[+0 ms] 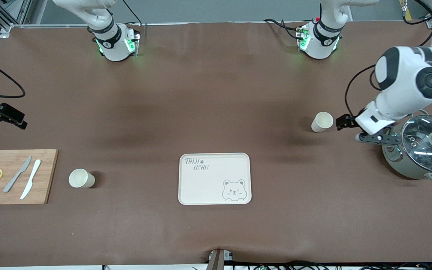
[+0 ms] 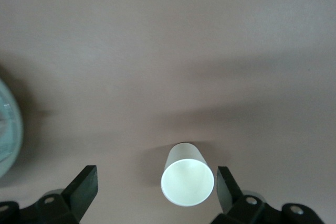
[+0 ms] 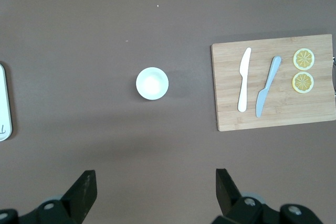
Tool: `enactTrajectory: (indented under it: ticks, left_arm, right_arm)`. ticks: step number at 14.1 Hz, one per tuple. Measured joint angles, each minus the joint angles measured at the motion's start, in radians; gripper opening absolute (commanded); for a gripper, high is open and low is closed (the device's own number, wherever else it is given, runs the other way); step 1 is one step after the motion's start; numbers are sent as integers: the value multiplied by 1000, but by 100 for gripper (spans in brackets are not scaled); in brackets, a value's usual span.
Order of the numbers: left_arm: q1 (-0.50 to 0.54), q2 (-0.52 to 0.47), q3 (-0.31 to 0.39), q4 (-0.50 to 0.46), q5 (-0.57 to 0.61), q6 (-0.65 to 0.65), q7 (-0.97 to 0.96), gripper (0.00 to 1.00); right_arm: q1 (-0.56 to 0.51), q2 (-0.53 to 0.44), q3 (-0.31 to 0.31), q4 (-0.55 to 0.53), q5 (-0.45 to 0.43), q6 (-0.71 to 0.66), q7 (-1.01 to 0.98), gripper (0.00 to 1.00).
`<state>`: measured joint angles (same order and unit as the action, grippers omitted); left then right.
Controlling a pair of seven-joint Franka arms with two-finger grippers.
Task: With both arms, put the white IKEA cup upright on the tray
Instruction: 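Reach the left gripper to one cup while the right gripper reaches another, then grasp the white cup with the left gripper while the right gripper descends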
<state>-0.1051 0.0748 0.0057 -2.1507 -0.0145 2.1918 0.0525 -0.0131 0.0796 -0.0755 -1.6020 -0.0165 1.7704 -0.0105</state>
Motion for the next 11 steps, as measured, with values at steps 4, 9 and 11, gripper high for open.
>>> enactTrajectory:
  ticks: [4,9,11]
  left_arm:
    - [-1,-3,-48,-155,0,191,-50,100]
    - [9,-69,-47,-304,0,311,-48,100]
    - [10,-83,-47,-327,0,333,-47,100]
  right_arm:
    - [0,78,0,17,0,63,0,100]
    - [-2,188,0,24,1,162,0,100]
    - [-7,226,0,24,1,226,-3,100]
